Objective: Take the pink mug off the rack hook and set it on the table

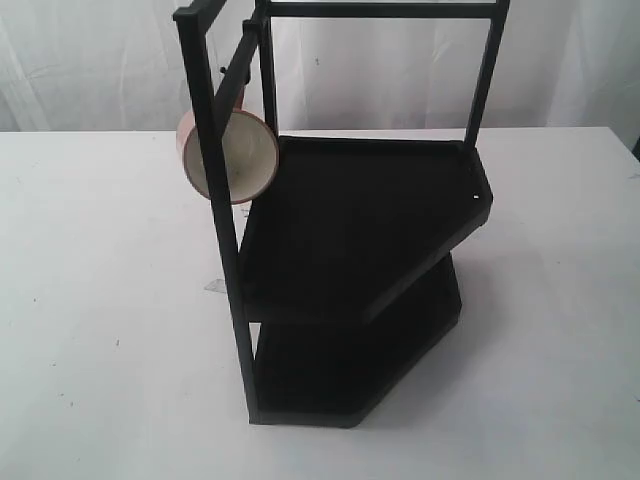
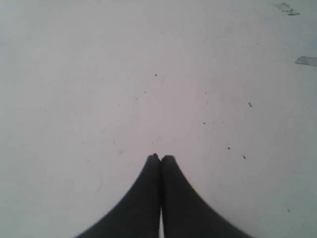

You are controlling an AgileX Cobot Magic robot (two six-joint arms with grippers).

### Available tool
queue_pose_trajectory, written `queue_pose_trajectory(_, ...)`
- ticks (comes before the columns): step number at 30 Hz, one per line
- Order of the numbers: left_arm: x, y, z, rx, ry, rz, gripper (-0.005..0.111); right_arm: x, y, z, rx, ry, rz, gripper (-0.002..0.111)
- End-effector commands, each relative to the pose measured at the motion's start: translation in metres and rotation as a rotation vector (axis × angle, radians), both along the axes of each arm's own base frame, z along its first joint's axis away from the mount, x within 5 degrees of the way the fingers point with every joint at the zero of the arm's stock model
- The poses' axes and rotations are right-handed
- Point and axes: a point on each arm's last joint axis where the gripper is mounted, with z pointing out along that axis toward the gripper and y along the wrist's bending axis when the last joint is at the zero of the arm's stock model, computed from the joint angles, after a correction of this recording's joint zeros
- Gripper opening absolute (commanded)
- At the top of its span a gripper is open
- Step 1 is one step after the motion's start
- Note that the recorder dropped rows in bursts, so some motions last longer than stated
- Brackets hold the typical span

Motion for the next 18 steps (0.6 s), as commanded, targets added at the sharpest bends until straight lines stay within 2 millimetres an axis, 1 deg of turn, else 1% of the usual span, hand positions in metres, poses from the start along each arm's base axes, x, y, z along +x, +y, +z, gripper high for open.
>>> queue_pose_trajectory(1, 0.002, 0.000, 0.005, 0.054, -0.064, -0.017, 0.000, 0.000, 0.000, 0.001, 0.000, -0.012, -0.006, 0.000)
queue_pose_trajectory(3, 0.003, 0.001, 0.008, 0.055, -0.097, -0.016, 0.000, 0.000, 0.000, 0.001, 0.000, -0.012, -0.006, 0.000)
queue_pose_trajectory(4, 0.004, 0.000, 0.010, 0.023, -0.124, -0.013, 0.000, 0.000, 0.000, 0.001, 0.000, -0.012, -0.006, 0.000)
queue_pose_trajectory(5, 0.004, -0.001, 0.012, -0.047, -0.156, -0.001, 0.000, 0.000, 0.000, 0.001, 0.000, -0.012, -0.006, 0.000)
queue_pose_trajectory(7, 0.006, -0.004, 0.020, -0.300, -0.258, 0.044, 0.000, 0.000, 0.000, 0.001, 0.000, -0.012, -0.006, 0.000)
queue_pose_trajectory(9, 0.007, -0.004, 0.027, -0.492, -0.349, 0.082, 0.000, 0.000, 0.000, 0.001, 0.000, -0.012, -0.006, 0.000)
queue_pose_trajectory(10, 0.008, -0.003, 0.030, -0.528, -0.387, 0.090, 0.000, 0.000, 0.000, 0.001, 0.000, -0.012, -0.006, 0.000)
queue_pose_trajectory(12, 0.007, -0.001, 0.037, -0.512, -0.468, 0.095, 0.000, 0.000, 0.000, 0.001, 0.000, -0.012, -0.006, 0.000)
queue_pose_trajectory(15, 0.005, 0.005, 0.052, -0.505, -0.646, 0.115, 0.000, 0.000, 0.000, 0.001, 0.000, -0.012, -0.006, 0.000)
queue_pose_trajectory(18, -0.001, 0.010, 0.073, -0.529, -0.838, 0.126, 0.000, 0.000, 0.000, 0.001, 0.000, -0.012, -0.006, 0.000)
